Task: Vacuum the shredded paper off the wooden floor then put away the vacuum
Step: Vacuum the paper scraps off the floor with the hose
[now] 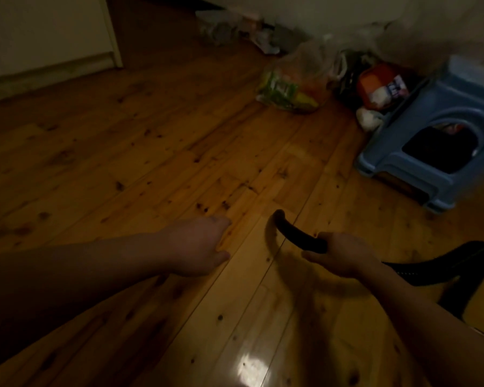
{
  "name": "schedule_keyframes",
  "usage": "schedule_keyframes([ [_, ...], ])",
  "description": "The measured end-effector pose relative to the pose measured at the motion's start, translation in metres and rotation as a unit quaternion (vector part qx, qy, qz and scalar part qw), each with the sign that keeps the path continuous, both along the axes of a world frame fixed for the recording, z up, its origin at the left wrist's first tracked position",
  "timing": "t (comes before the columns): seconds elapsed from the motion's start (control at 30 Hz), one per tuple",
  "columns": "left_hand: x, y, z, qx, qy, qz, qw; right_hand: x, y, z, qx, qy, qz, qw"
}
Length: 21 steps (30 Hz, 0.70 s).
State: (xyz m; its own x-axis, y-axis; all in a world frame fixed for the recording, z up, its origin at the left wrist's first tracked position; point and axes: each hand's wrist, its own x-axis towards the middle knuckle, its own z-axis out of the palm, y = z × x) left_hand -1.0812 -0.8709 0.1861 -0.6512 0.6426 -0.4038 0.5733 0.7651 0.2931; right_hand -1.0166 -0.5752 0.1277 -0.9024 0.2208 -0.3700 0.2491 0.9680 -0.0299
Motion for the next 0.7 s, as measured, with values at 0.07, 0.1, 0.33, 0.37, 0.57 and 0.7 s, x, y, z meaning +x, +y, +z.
schedule_keyframes([
  [0.07, -0.006, 0.0, 0.0, -0.01, 0.007, 0.004, 1.0, -0.012, -0.001, -0.003, -0.017, 0.001, -0.009, 1.0],
  [0.1, -0.01, -0.002, -0.001, -0.017, 0.007, 0.009, 1.0, -0.018, -0.004, -0.004, -0.025, 0.0, -0.007, 1.0],
  [0.33, -0.036, -0.027, -0.004, -0.053, 0.004, 0.059, 0.997, -0.077, -0.04, -0.005, -0.077, -0.002, 0.011, 0.997],
  [0.37, -0.038, -0.031, -0.004, -0.056, 0.008, 0.064, 0.996, -0.082, -0.043, -0.006, -0.08, 0.003, 0.011, 0.997],
  [0.57, -0.048, -0.049, -0.012, -0.07, 0.006, 0.084, 0.994, -0.092, -0.065, -0.016, -0.075, 0.017, 0.047, 0.996],
  [0.7, -0.052, -0.044, -0.021, -0.053, -0.015, 0.086, 0.995, -0.084, -0.09, -0.018, -0.058, 0.012, 0.112, 0.992],
])
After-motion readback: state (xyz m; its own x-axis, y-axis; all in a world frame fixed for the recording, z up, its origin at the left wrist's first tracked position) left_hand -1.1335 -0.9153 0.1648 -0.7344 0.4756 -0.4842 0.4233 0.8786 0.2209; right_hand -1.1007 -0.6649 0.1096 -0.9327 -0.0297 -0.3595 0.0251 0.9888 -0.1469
